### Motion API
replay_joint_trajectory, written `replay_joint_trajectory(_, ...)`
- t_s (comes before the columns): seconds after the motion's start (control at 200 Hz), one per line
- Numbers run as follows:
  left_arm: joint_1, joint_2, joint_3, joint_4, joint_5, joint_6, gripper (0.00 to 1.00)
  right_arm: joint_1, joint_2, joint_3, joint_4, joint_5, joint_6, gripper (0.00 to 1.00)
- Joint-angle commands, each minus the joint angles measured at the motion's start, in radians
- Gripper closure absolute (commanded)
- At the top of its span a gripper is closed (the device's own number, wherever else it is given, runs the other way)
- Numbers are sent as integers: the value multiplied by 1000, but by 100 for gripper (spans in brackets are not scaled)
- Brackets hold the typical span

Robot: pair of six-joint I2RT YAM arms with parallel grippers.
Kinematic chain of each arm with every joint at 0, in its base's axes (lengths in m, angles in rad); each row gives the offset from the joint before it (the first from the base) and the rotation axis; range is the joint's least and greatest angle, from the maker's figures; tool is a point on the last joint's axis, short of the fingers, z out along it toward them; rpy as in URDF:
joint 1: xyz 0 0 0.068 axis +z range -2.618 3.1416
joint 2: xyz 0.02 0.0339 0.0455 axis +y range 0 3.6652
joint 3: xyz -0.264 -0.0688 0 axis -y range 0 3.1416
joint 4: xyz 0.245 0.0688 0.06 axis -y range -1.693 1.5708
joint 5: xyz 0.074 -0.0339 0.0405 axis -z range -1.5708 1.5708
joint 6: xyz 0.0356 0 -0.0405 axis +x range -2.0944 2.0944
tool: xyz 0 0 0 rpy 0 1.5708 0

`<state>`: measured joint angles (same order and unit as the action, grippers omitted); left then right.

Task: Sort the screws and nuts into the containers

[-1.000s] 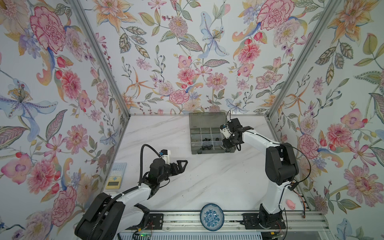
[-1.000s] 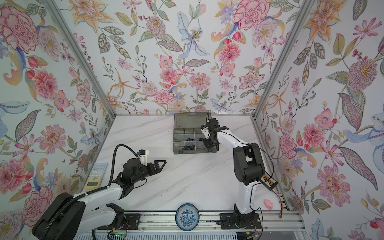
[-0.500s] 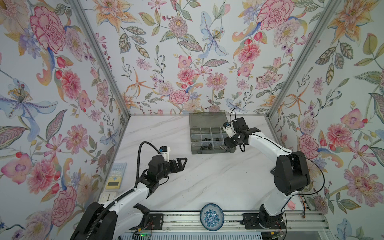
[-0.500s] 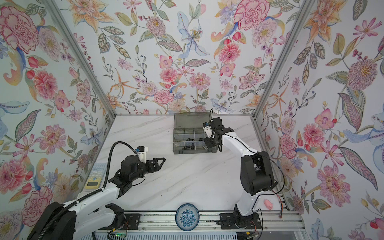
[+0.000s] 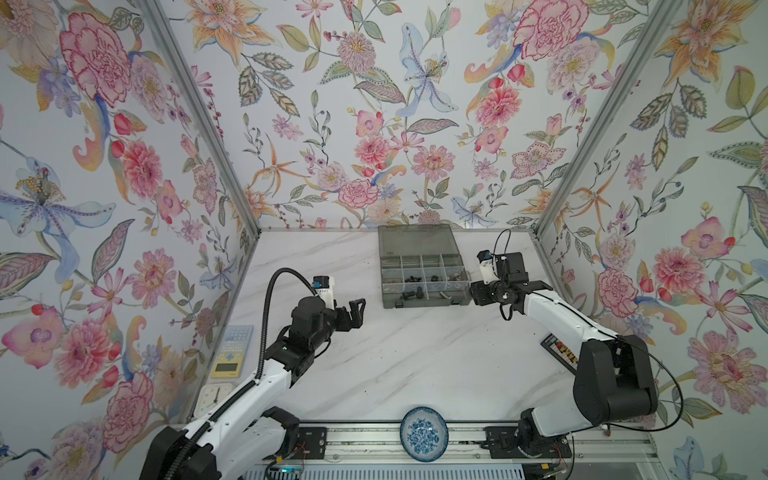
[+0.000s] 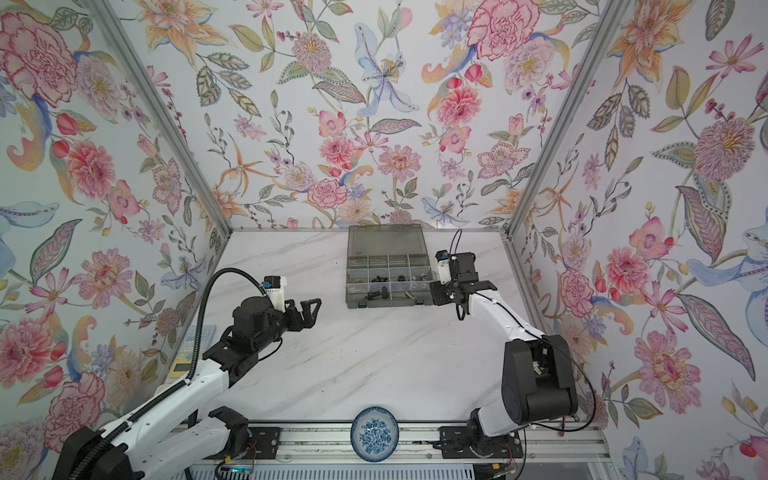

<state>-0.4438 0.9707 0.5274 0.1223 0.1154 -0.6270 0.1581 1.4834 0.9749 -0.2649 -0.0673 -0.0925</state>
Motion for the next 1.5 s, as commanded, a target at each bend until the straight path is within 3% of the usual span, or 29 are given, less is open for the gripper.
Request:
replay_joint_trajectory(0.0, 14, -44, 32, -45, -125, 99, 1, -62, -71, -82, 162, -9, 70, 41)
replay_joint_trajectory(0.175, 16, -105, 41, -47, -236, 175, 1, -145, -137, -217, 313, 29, 111, 40)
replay_joint_trajectory(0.445, 21, -95, 67, -71, -371, 273, 1, -165, -168, -379, 573, 41, 114, 39)
replay_joint_trajectory(0.766, 28, -123, -70, 207, -455, 551, 1, -211, -76, -521, 961, 23, 136, 39)
replay_joint_trajectory(0.881, 43, -154, -177, 371, -506, 636, 1, -223, -27, -523, 1004, 43, 149, 38)
replay_joint_trajectory(1.116, 150, -131, -310, 578, -502, 646, 1, -194, 9, -548, 1076, 67, 120, 38)
replay_joint_trajectory(1.381, 237, -5, -436, 843, -469, 617, 1, -129, 28, -628, 1241, 106, 50, 37)
replay_joint_trajectory(1.496, 264, 62, -459, 923, -460, 603, 1, -137, 49, -658, 1310, 99, 58, 26)
